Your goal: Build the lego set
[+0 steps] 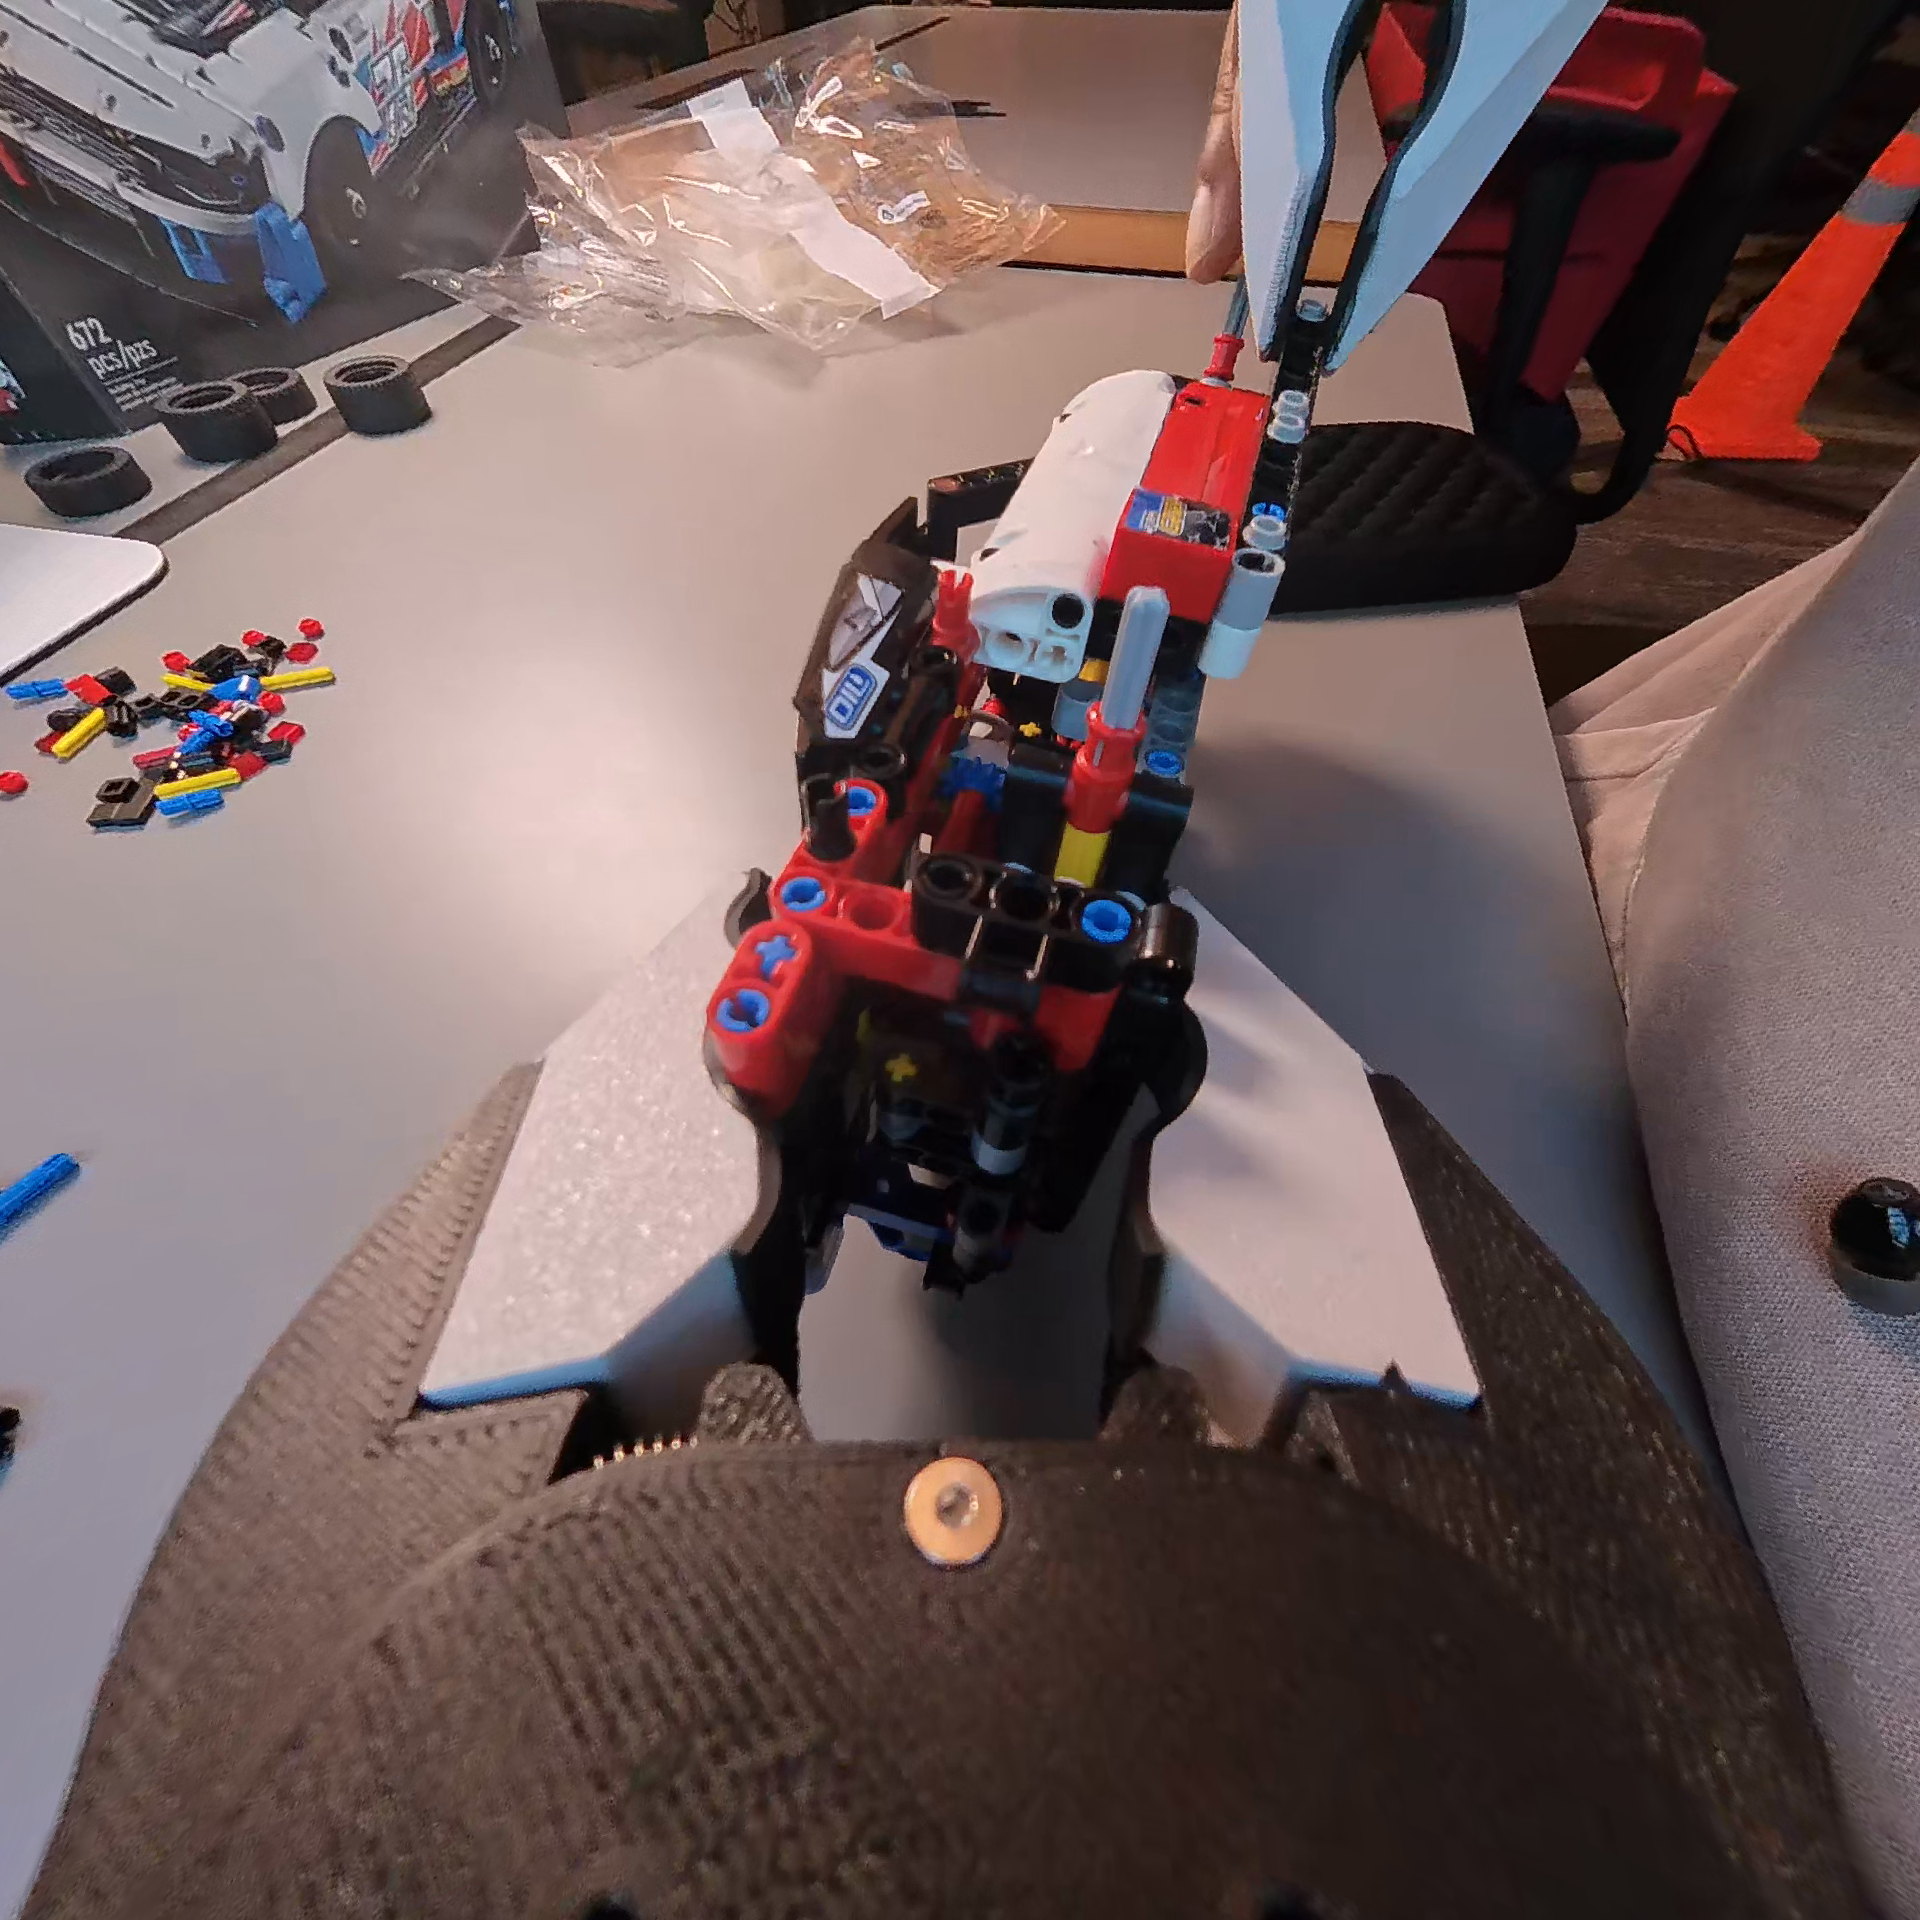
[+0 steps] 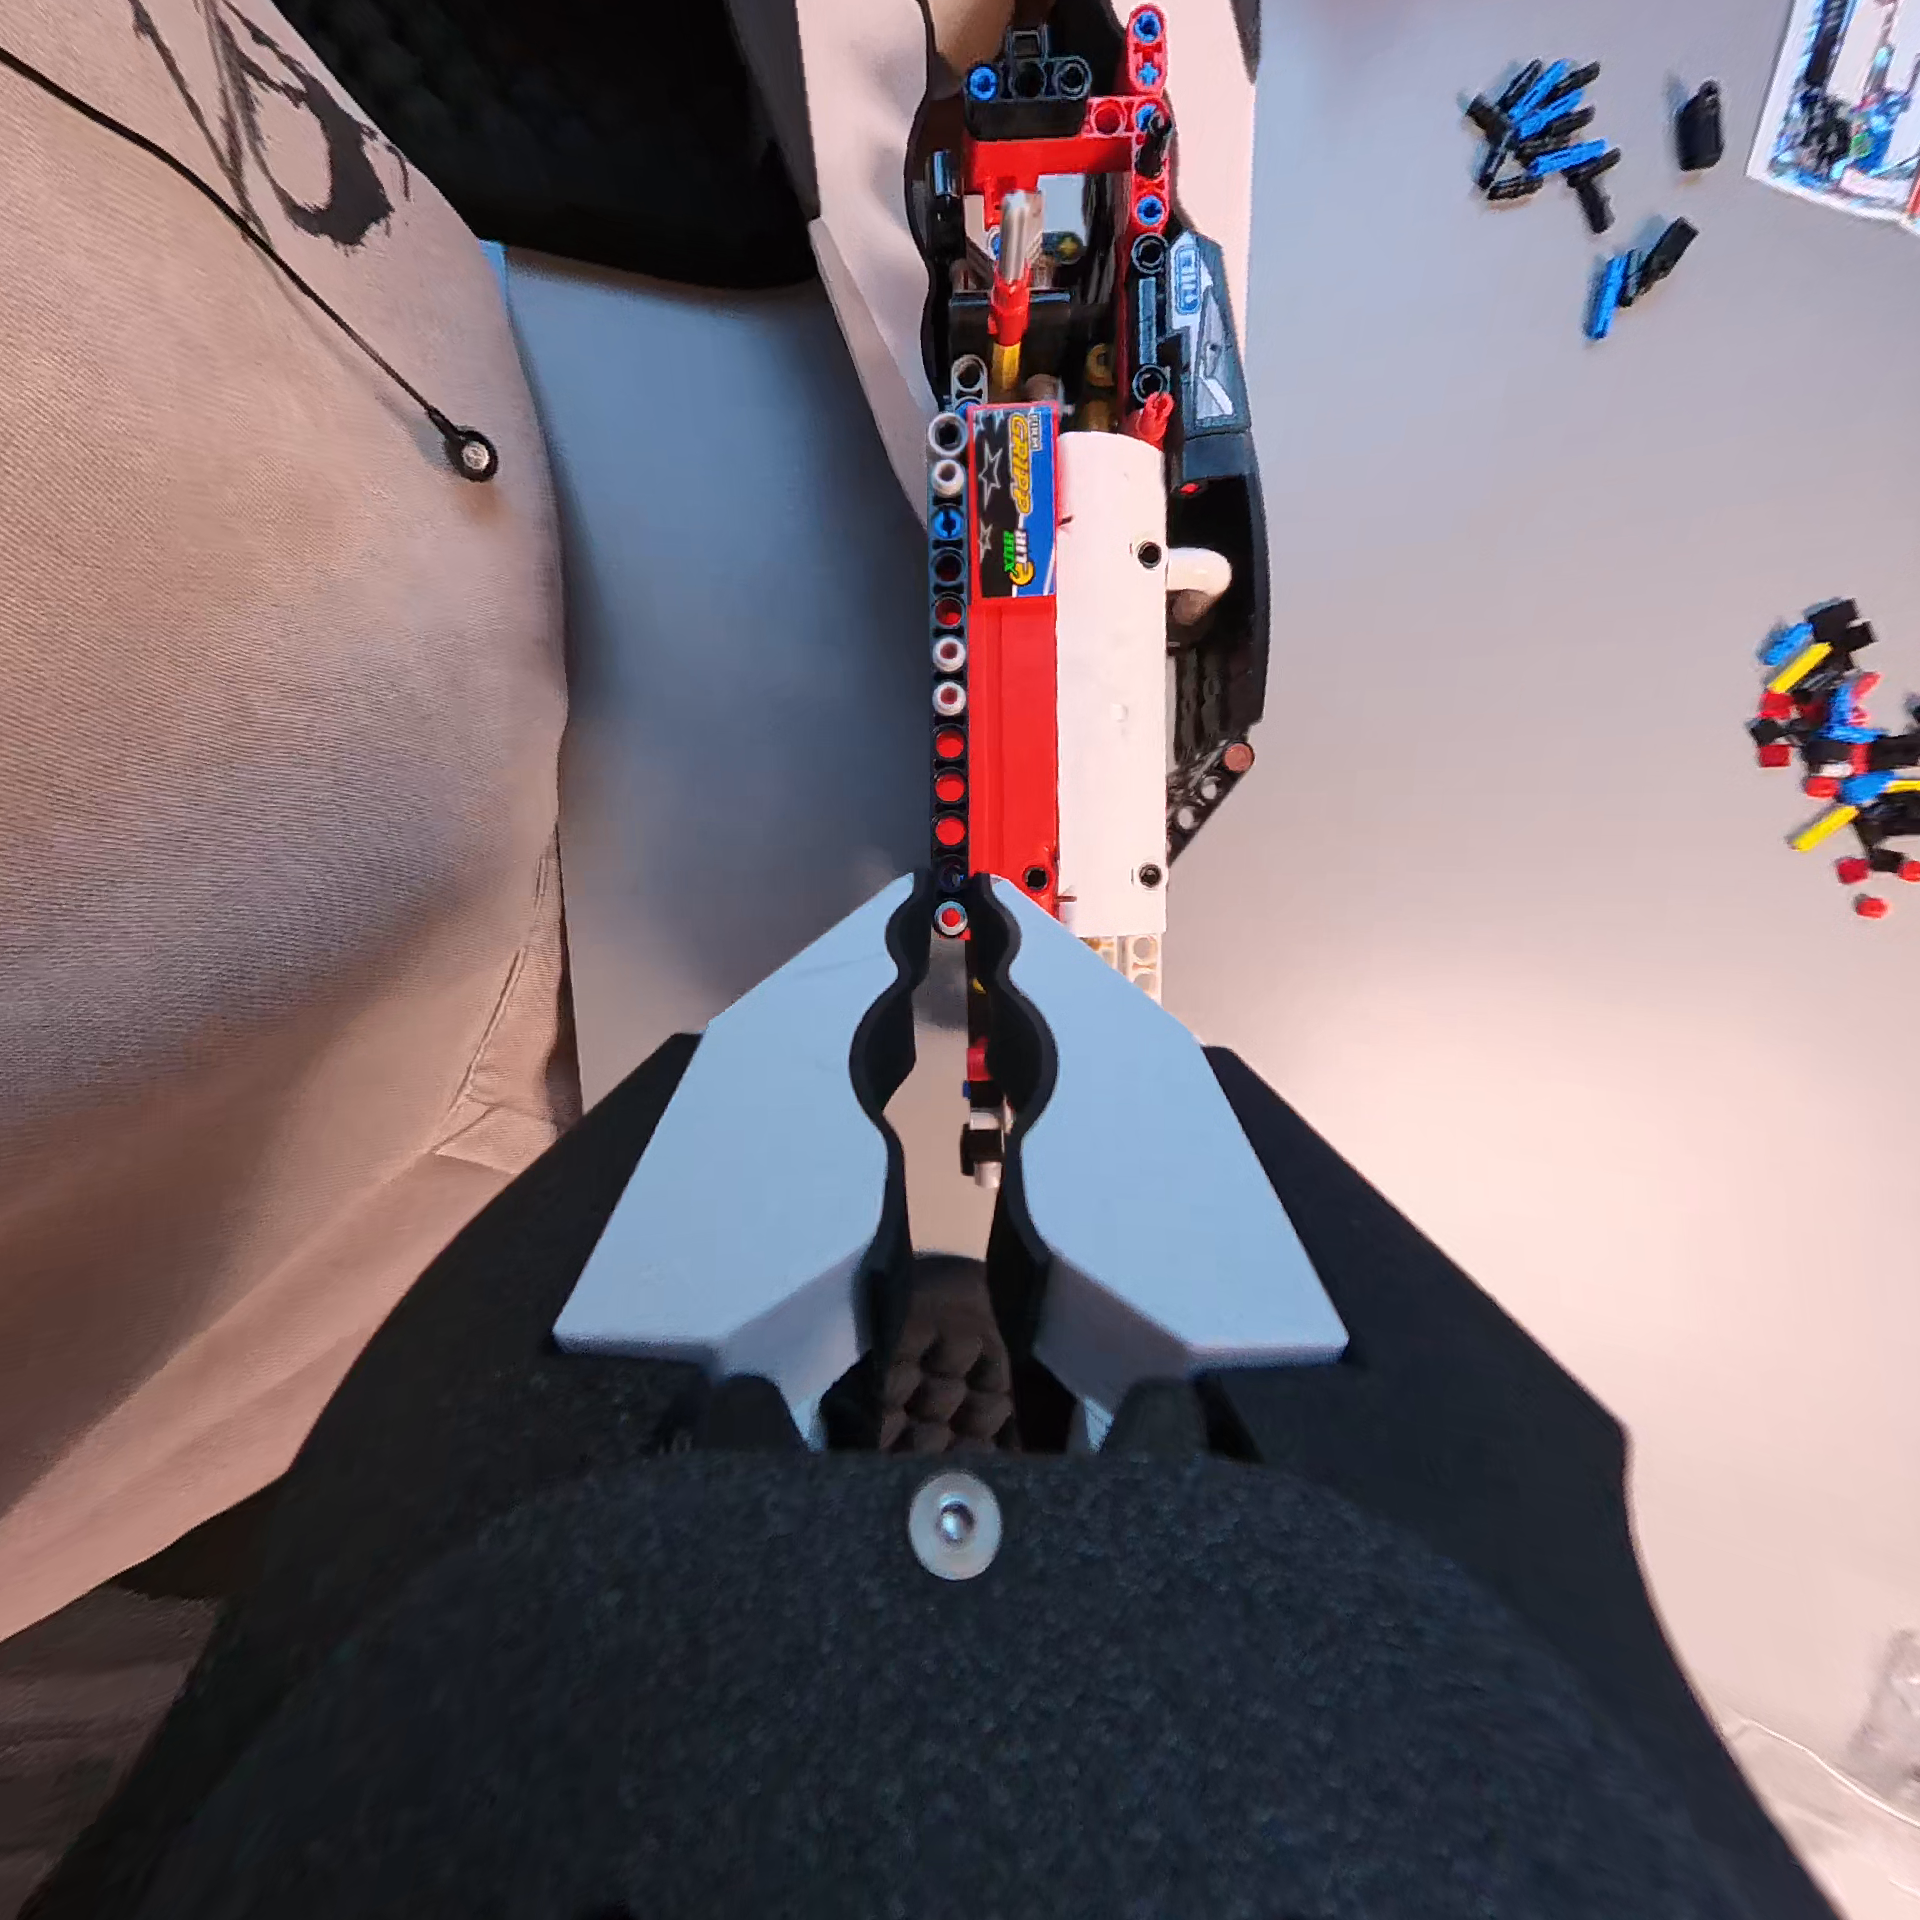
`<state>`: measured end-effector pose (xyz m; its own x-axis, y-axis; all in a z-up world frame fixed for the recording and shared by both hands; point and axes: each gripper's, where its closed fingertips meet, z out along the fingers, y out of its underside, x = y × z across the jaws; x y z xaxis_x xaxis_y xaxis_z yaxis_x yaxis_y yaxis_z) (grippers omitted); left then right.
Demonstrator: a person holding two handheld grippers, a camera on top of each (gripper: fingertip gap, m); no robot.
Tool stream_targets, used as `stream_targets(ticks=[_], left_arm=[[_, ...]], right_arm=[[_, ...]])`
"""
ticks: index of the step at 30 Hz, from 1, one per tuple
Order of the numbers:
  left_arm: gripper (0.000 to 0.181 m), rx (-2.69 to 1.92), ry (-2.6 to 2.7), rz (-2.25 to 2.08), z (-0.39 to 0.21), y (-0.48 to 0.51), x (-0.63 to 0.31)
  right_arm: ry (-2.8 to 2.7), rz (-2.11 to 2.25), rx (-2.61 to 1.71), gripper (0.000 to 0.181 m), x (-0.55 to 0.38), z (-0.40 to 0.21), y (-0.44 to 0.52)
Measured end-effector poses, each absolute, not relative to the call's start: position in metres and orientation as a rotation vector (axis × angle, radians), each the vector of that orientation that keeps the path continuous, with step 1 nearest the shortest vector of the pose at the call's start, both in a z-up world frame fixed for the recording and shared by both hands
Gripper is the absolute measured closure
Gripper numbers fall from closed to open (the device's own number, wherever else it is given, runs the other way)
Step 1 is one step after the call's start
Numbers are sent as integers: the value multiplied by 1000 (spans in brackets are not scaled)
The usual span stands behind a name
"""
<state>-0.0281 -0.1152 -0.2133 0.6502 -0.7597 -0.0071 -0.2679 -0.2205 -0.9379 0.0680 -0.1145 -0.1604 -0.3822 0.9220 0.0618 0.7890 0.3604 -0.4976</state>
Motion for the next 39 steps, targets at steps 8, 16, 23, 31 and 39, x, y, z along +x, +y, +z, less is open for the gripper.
stream_targets(ticks=[8,16,23,31,39], left_arm=[[111,-1796,775,-616,-212,-112,-30],[112,-1786,785,-588,-212,-110,-33],[112,-1779,812,-541,-213,-111,-35],[112,-1799,750,-588,-213,-108,-40],[110,-1800,740,-572,-213,-108,-44]], right_arm=[[-2246,469,-1468,176,61,-161,-95],[-2289,577,-1517,176,60,-163,-100],[-2388,628,-1508,176,63,-166,-111],[-2347,538,-1482,176,51,-166,-91],[-2324,496,-1476,170,47,-163,-95]])
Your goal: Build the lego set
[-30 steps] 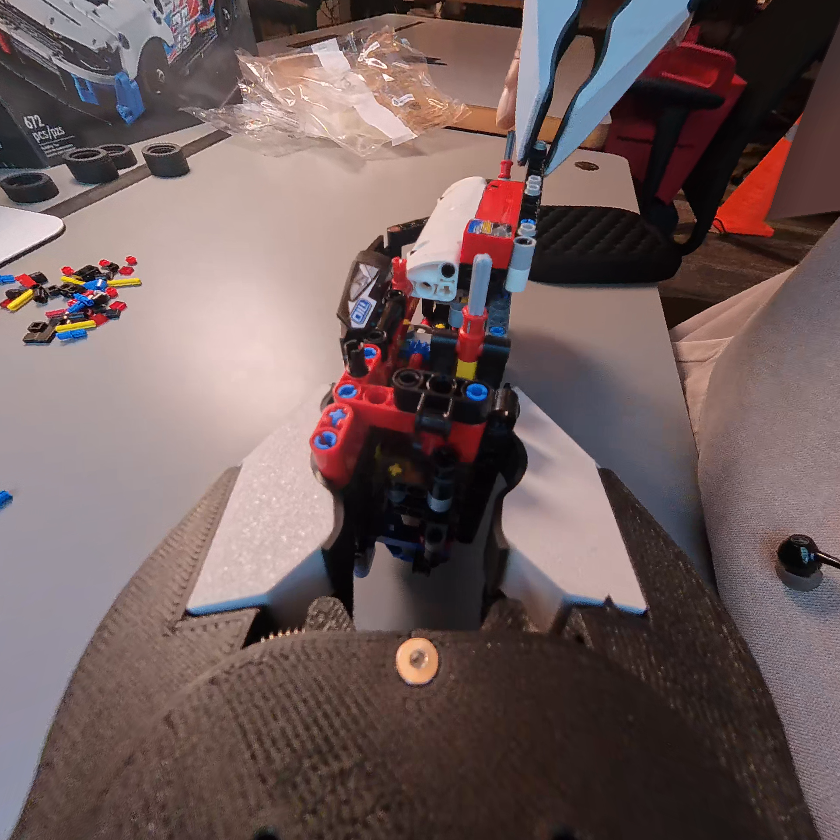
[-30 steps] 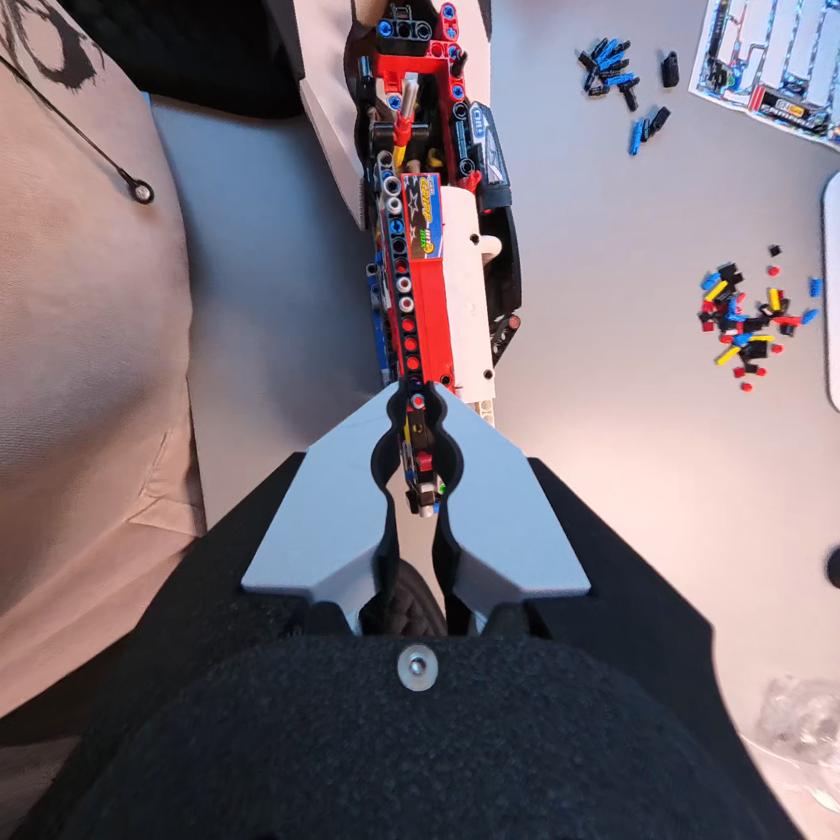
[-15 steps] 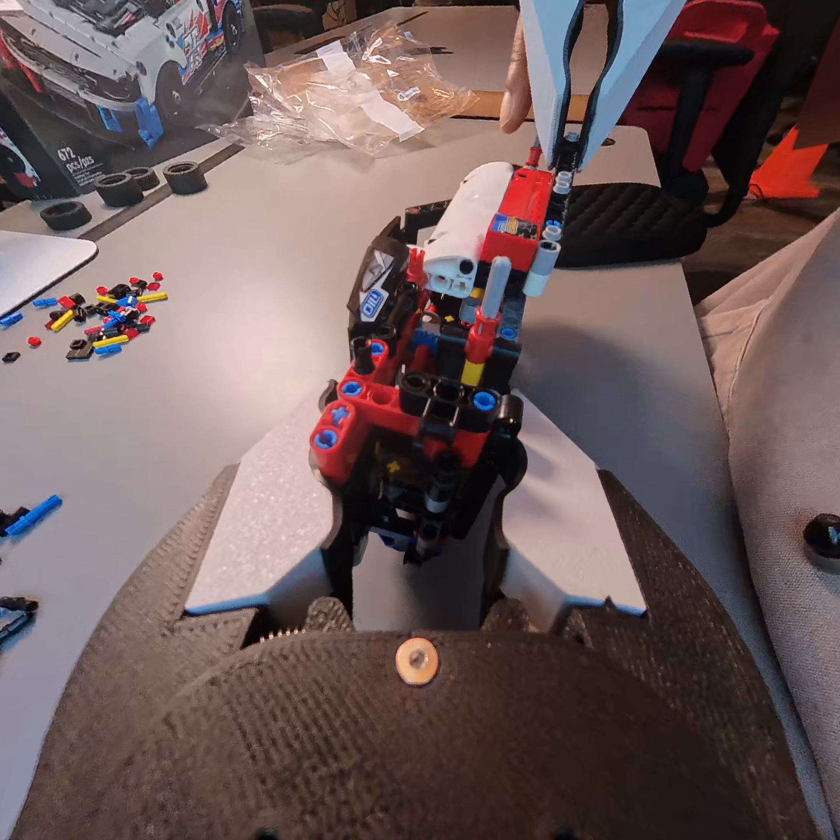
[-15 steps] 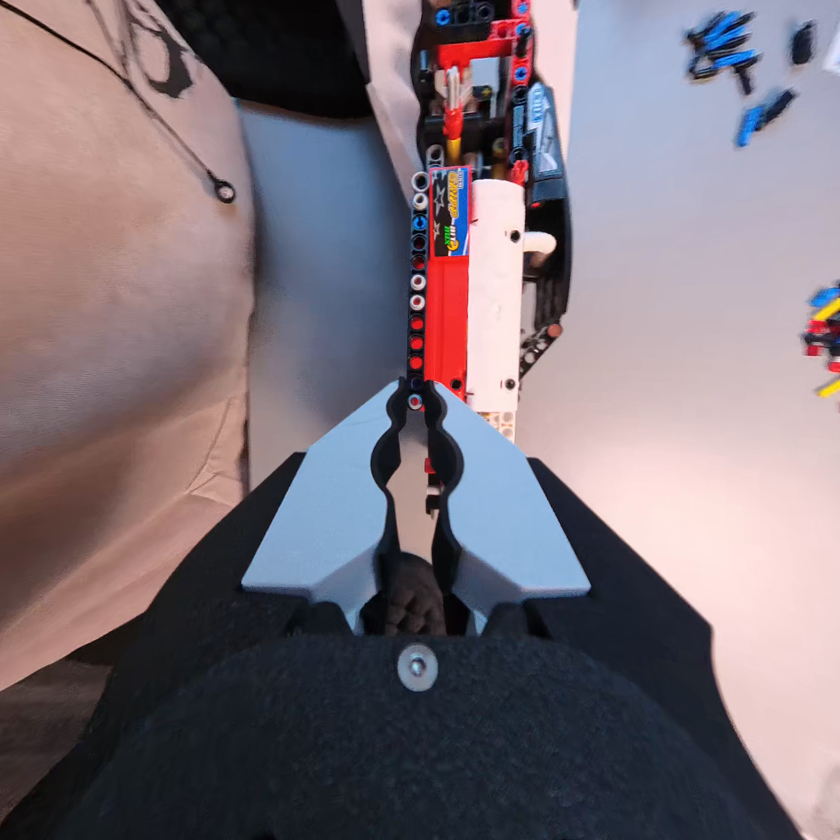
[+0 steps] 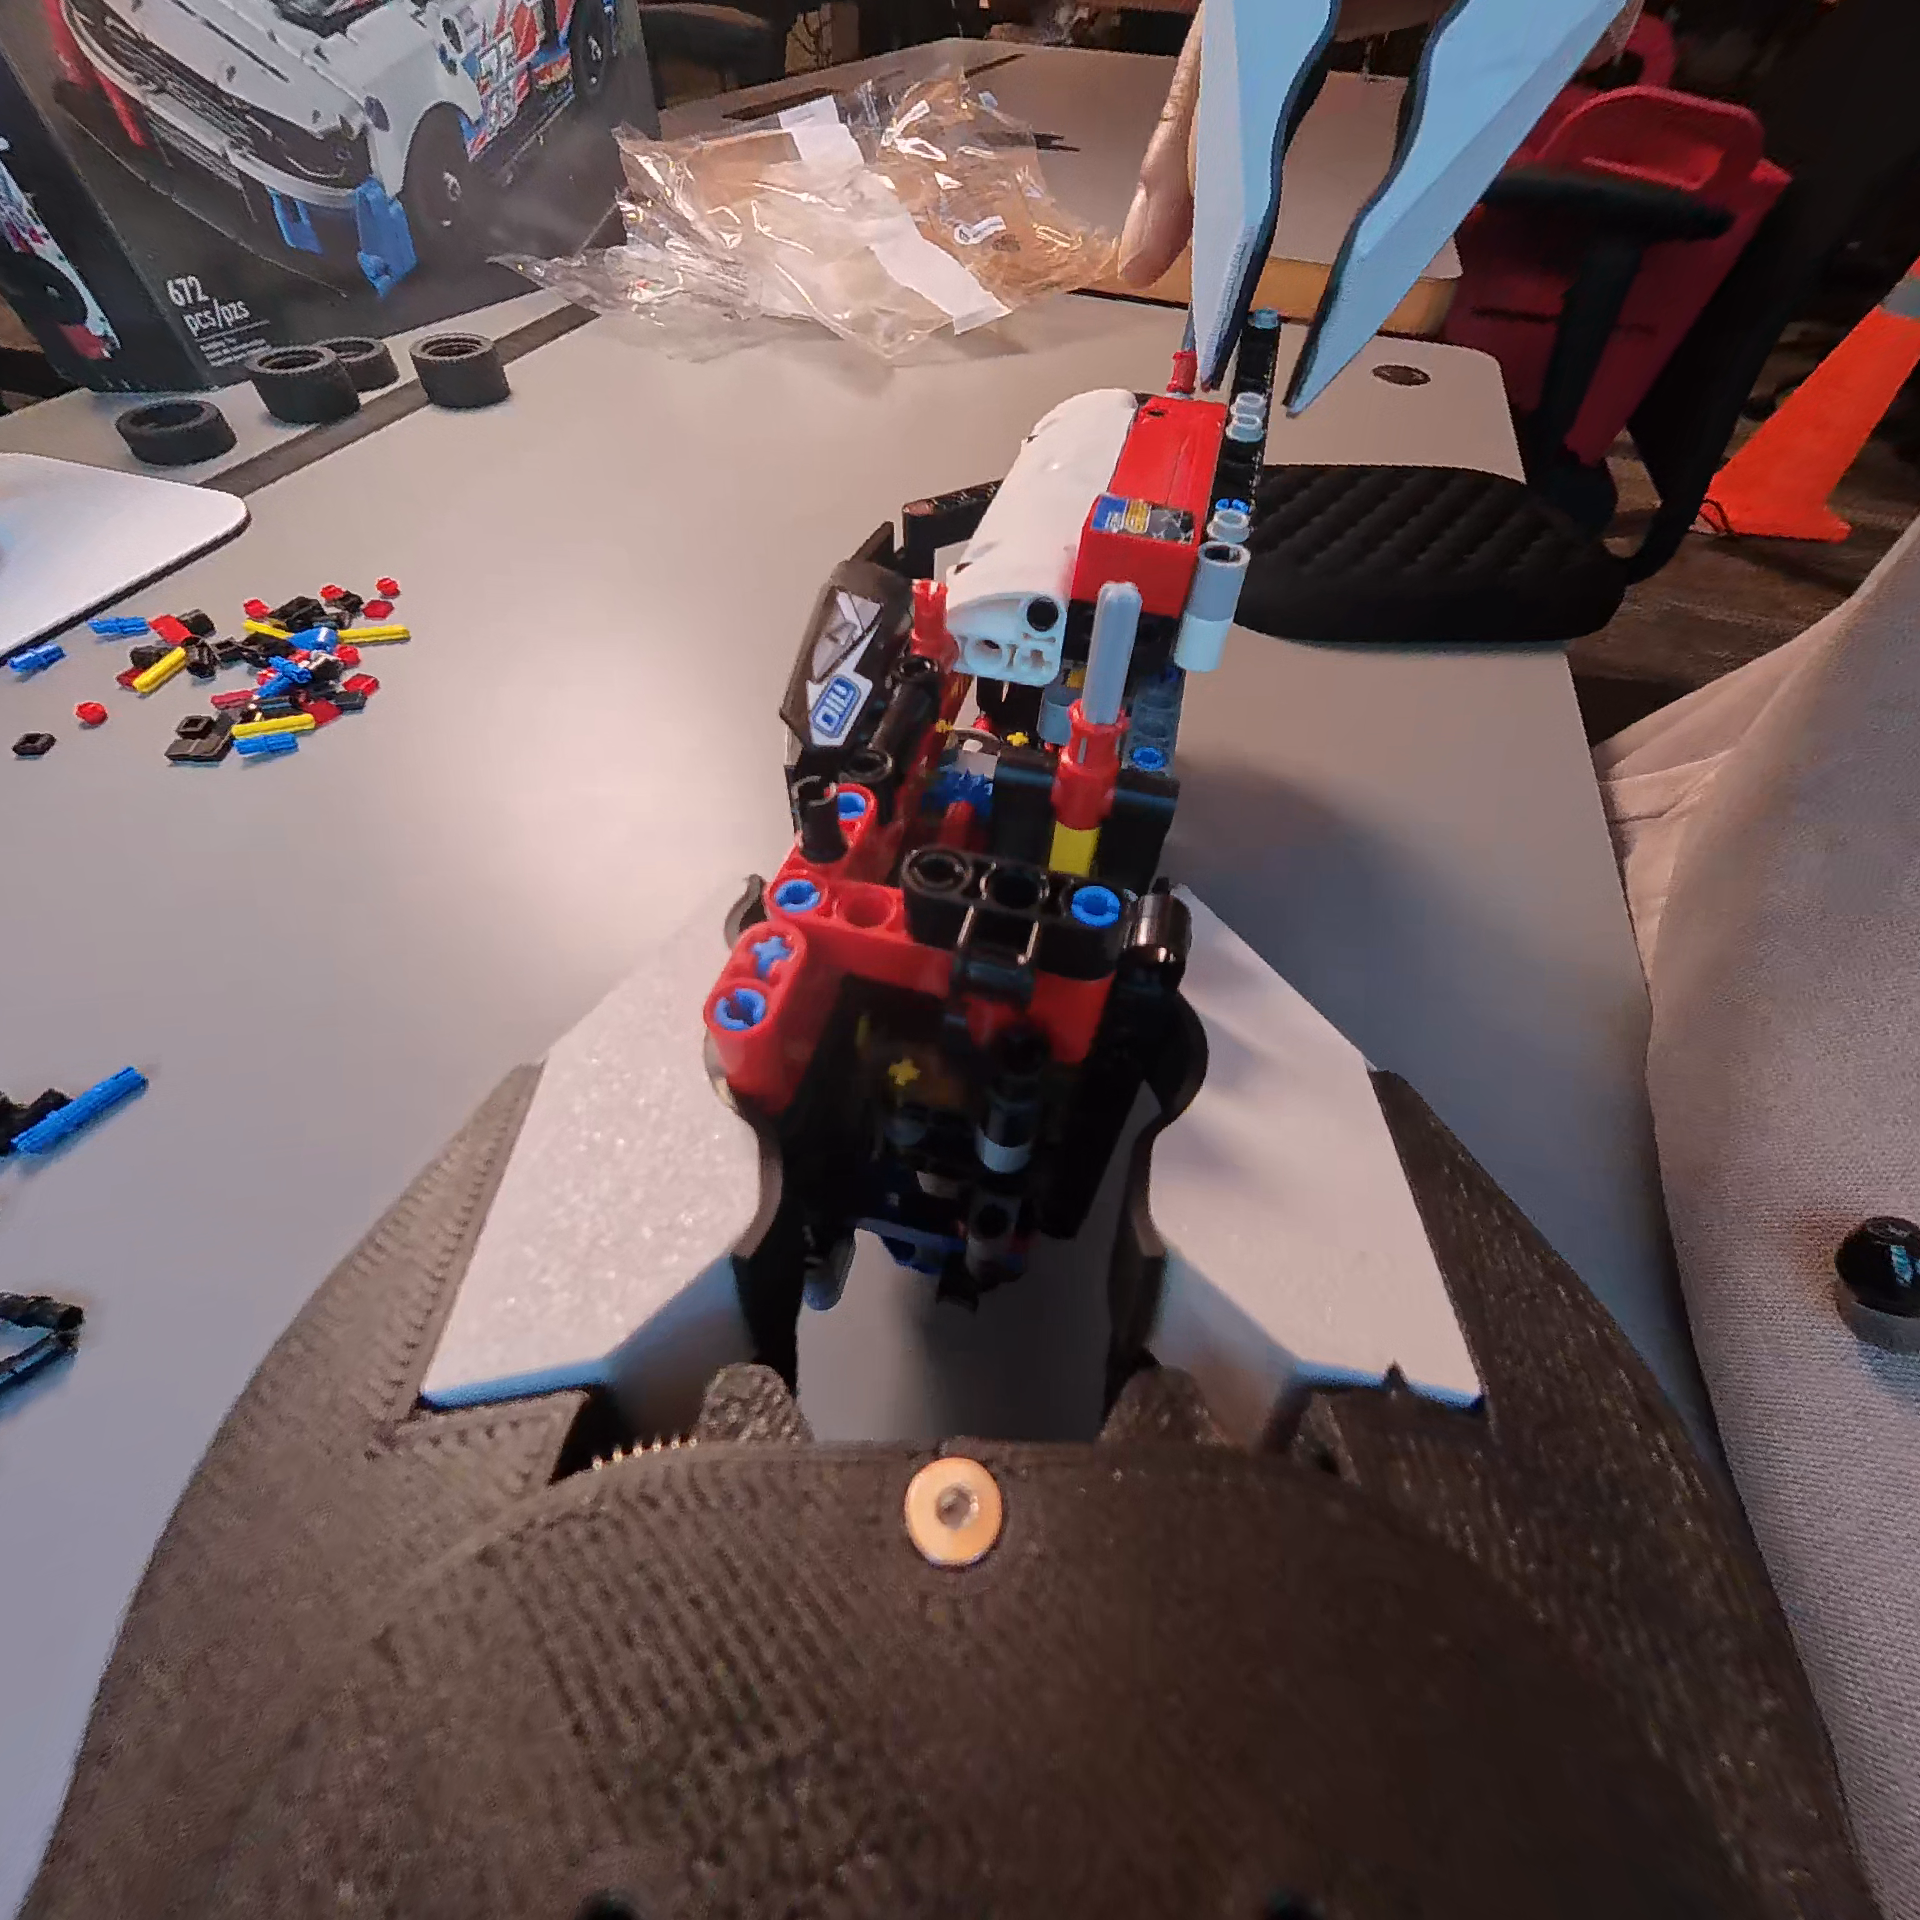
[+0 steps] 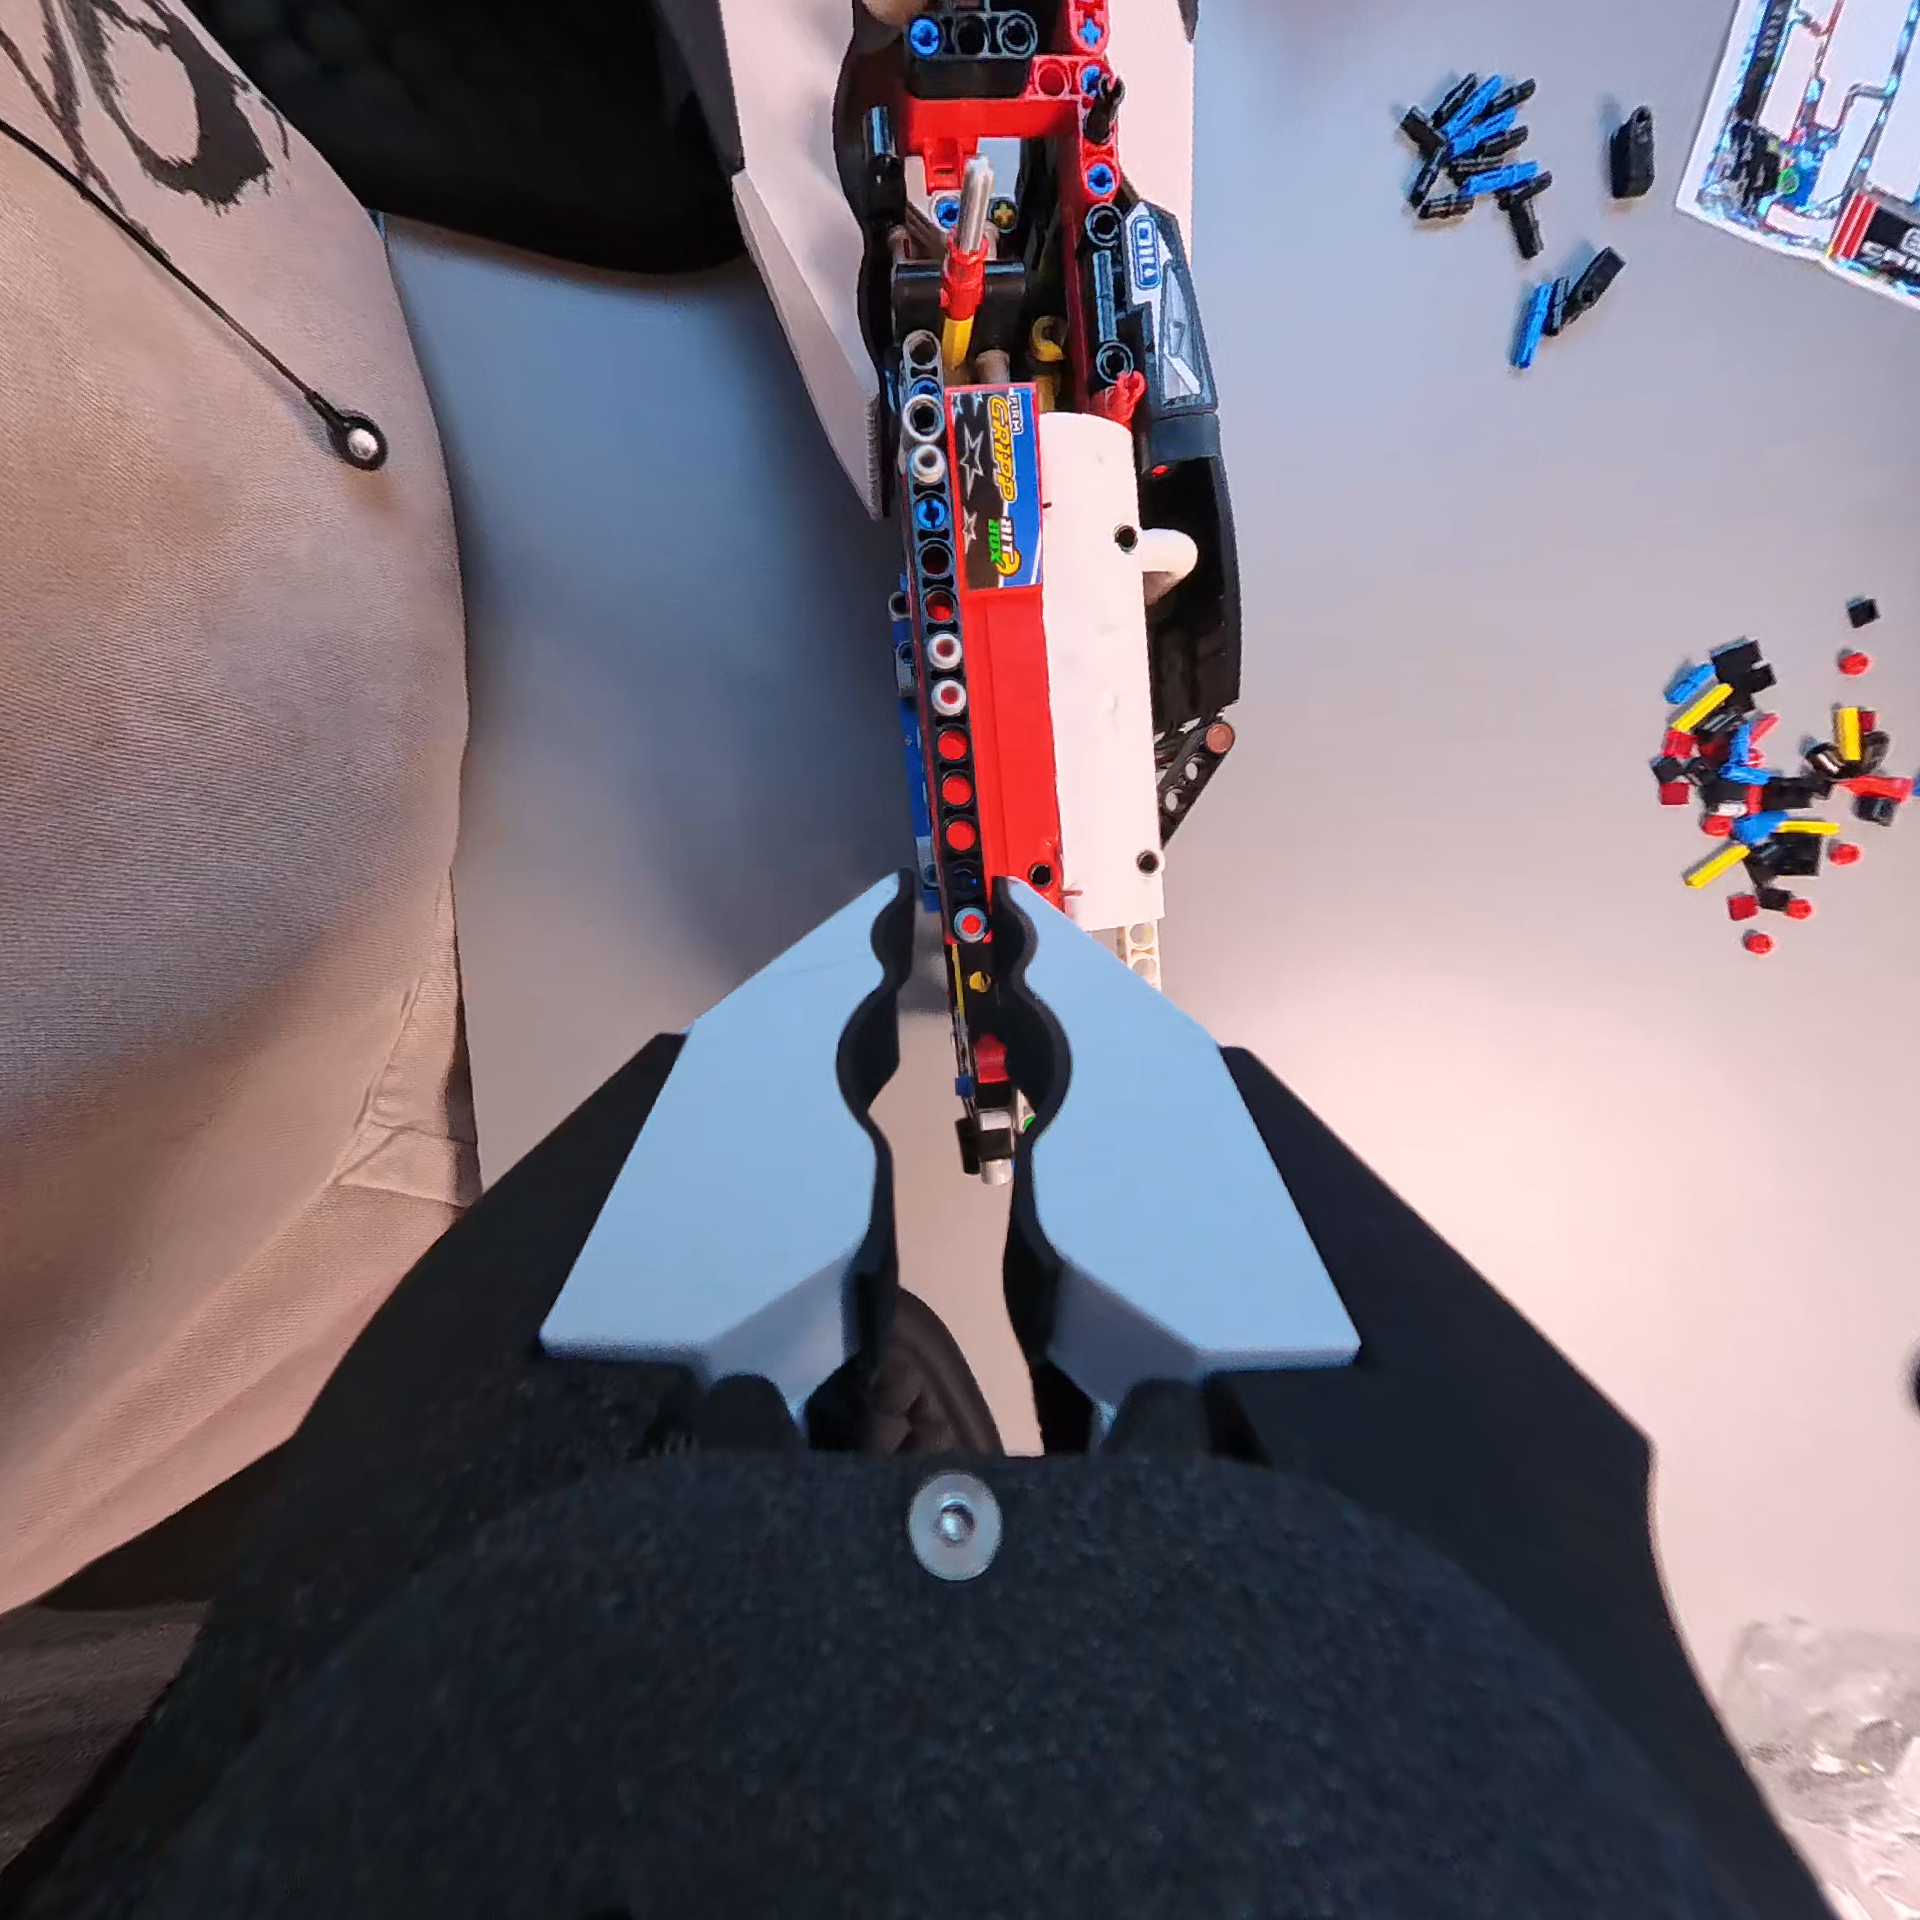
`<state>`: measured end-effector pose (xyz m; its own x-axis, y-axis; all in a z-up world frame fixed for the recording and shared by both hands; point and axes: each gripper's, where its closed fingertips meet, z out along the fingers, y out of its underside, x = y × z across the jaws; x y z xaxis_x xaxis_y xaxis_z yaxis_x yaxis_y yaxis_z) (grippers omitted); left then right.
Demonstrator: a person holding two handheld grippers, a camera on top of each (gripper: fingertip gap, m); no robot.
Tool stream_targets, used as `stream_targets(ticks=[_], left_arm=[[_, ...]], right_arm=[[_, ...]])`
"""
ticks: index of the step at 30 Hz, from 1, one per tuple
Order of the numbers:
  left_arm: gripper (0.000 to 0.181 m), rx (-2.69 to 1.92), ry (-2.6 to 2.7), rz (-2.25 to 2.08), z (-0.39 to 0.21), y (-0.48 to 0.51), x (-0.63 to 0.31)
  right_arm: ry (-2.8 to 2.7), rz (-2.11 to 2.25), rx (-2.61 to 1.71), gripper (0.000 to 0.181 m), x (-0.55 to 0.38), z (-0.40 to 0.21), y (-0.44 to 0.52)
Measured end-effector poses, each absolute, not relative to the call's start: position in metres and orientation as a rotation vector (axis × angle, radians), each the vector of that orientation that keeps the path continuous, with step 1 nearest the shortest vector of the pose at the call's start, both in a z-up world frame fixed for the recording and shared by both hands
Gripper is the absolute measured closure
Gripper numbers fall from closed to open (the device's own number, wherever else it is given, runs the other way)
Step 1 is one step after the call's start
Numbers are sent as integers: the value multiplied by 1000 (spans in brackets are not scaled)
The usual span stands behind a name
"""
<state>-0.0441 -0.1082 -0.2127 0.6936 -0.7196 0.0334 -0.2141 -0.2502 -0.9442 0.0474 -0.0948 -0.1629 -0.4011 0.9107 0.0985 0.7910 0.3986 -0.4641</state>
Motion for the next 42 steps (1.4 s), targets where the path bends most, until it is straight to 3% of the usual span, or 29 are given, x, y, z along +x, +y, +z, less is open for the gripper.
stream_targets(ticks=[7,23,35,42], left_arm=[[108,-1787,745,-543,-212,-108,-44],[108,-1710,810,-428,-209,-109,-38],[108,-1802,718,-543,-212,-99,-42],[109,-1829,666,-660,-214,-93,-46]], right_arm=[[-2231,563,-1424,177,49,-152,-94],[-2164,523,-1017,170,42,-160,-108],[-2335,541,-1177,177,1,-162,-111],[-2274,838,-1336,178,-7,-160,-101]])
